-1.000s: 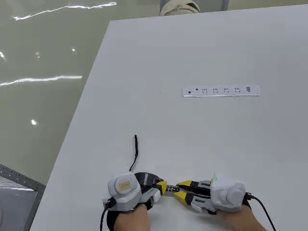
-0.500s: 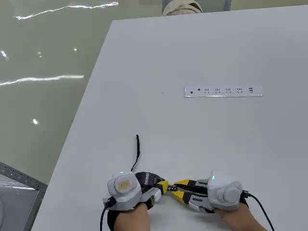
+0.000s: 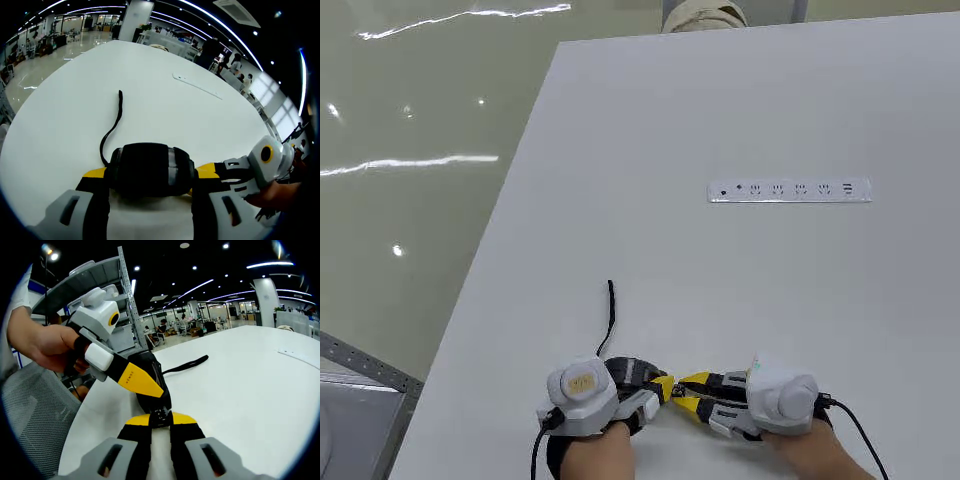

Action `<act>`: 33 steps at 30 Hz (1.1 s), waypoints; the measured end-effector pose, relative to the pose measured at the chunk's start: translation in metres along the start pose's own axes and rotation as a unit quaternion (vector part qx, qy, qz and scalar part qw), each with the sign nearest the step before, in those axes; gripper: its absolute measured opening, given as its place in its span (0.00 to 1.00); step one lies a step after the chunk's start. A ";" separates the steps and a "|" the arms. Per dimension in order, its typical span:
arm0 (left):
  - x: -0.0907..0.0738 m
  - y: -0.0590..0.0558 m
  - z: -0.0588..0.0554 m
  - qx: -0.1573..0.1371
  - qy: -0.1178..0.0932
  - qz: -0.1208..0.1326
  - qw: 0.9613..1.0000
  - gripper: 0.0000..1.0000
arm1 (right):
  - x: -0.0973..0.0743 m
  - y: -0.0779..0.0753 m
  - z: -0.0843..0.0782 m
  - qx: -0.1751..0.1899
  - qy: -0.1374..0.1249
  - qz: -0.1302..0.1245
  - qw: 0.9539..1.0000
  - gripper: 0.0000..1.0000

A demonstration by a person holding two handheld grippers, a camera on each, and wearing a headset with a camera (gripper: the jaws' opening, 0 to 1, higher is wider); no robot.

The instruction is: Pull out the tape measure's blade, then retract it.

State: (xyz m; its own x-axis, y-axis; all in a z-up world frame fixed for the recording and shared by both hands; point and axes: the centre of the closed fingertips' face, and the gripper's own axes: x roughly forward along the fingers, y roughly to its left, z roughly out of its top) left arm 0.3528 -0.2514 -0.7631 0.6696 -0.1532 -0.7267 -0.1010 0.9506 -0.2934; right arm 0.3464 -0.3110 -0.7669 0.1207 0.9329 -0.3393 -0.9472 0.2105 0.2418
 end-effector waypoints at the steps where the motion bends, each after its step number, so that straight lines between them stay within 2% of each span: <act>1: 0.000 0.000 0.000 0.000 0.000 0.000 1.000 0.64 | 0.001 0.000 0.000 -0.001 0.001 0.000 1.000 0.12; 28: 0.000 -0.001 0.000 0.000 -0.004 0.001 1.000 0.64 | 0.007 0.002 0.001 -0.013 0.008 0.010 1.000 0.12; 33: 0.000 -0.002 0.000 0.012 -0.002 0.004 1.000 0.65 | 0.007 0.003 0.000 -0.012 0.011 0.011 1.000 0.13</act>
State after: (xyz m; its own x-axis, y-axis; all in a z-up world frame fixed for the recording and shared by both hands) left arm 0.3528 -0.2533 -0.7627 0.6718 -0.1440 -0.7266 -0.0892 0.9581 -0.2724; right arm 0.3448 -0.3036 -0.7693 0.0936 0.9304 -0.3545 -0.9566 0.1827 0.2269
